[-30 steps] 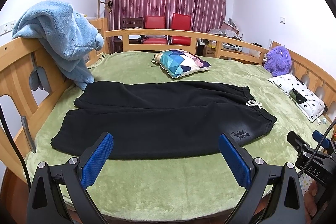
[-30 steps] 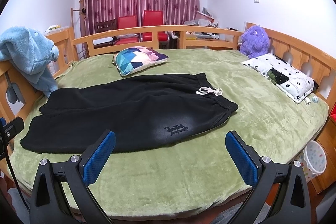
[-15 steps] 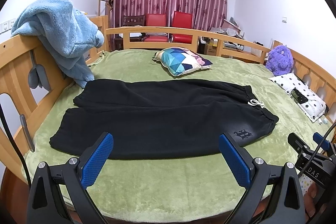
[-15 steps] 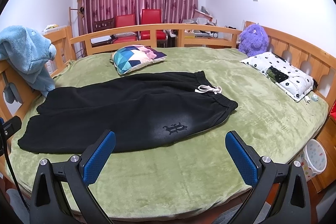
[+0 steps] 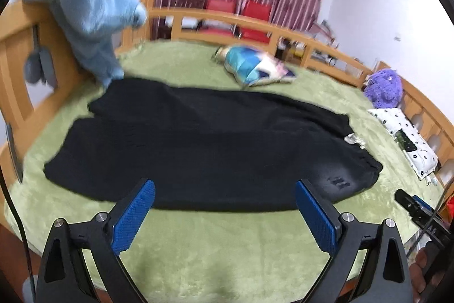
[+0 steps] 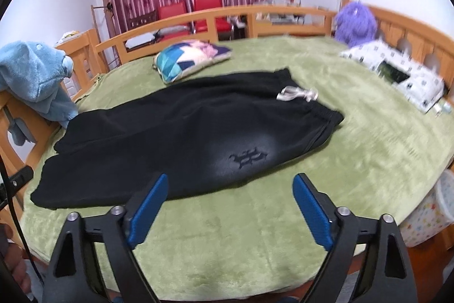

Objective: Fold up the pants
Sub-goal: 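Move both tools toward the sweatpants' leg edge, fingers open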

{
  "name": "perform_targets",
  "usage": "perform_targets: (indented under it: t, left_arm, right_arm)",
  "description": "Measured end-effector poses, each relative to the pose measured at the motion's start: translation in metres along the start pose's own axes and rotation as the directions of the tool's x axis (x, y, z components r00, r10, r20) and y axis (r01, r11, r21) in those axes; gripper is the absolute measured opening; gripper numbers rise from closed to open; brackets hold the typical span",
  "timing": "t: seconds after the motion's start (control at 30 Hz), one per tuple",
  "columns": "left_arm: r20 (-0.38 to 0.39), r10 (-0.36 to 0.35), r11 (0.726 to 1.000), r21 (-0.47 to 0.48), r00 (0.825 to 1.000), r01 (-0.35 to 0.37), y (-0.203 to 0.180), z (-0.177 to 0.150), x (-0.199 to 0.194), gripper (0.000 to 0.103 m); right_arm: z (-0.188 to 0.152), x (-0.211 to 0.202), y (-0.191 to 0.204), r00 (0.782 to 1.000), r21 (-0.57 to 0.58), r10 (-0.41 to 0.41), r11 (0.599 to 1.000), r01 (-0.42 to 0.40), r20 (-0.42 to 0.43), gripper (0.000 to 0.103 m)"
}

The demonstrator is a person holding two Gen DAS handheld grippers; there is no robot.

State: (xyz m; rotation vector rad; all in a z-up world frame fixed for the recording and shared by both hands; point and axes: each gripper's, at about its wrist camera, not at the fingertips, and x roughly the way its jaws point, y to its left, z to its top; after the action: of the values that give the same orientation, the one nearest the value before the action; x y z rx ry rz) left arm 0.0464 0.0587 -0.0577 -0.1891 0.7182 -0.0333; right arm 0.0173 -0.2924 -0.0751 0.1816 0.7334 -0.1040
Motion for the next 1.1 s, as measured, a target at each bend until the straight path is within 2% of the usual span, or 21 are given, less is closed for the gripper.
perform_targets:
  t: [0.17,0.27,0.33,0.4,0.5,0.6,0.67,0.77,0.9,1.03,1.1]
  left_arm:
    - [-0.082,0.076,0.996,-0.041,0.994,-0.08,0.033,-0.009,0.039,0.097]
    - [-0.116,0.095,0.992,-0.077,0.989,-0.104,0.054,-0.015,0.057,0.097]
    - [-0.137,0.114,0.988,-0.089,0.984,-0.127,0.066,-0.018,0.068,0.097]
    - [-0.159,0.145,0.984,-0.082,0.977,-0.159,0.074,-0.022,0.079,0.097]
    - [-0.179,0.182,0.977,-0.08,0.967,-0.199,0.087,-0.025,0.094,0.097]
    - [-0.188,0.17,0.976,-0.104,0.967,-0.192,0.102,-0.026,0.107,0.097]
    - [-0.187,0.149,0.976,-0.128,0.971,-0.175,0.112,-0.026,0.113,0.097]
    - [-0.175,0.138,0.974,-0.152,0.975,-0.165,0.122,-0.025,0.119,0.097]
    - [-0.172,0.165,0.971,-0.146,0.971,-0.191,0.13,-0.024,0.127,0.097]
    - [-0.186,0.104,0.969,-0.2,0.977,-0.141,0.142,-0.025,0.134,0.097]
    - [-0.193,0.096,0.967,-0.214,0.977,-0.137,0.147,-0.026,0.136,0.097]
  right_arm:
    - [-0.003,0.041,-0.014,0.997,0.038,0.028,0.999,-0.025,-0.068,0.086]
    - [-0.005,0.065,-0.02,0.995,0.061,0.021,0.998,-0.015,-0.097,0.081]
    - [-0.006,0.077,-0.023,0.995,0.08,0.02,0.997,-0.012,-0.101,0.077]
    - [-0.005,0.085,-0.027,0.995,0.092,0.024,0.996,-0.015,-0.097,0.076]
    - [-0.005,0.096,-0.03,0.995,0.052,0.003,0.999,0.002,-0.097,0.076]
    - [-0.007,0.111,-0.035,0.993,0.031,-0.032,0.999,0.036,-0.117,0.076]
    - [-0.008,0.122,-0.042,0.989,0.059,-0.044,0.997,0.053,-0.142,0.076]
    - [-0.011,0.132,-0.052,0.986,0.15,-0.017,0.988,0.042,-0.168,0.076]
    - [-0.012,0.143,-0.055,0.984,0.221,0.011,0.975,0.029,-0.179,0.076]
    - [-0.017,0.151,-0.056,0.986,0.277,0.002,0.96,0.046,-0.168,0.076]
    - [-0.019,0.154,-0.057,0.986,0.309,0.005,0.95,0.048,-0.169,0.076]
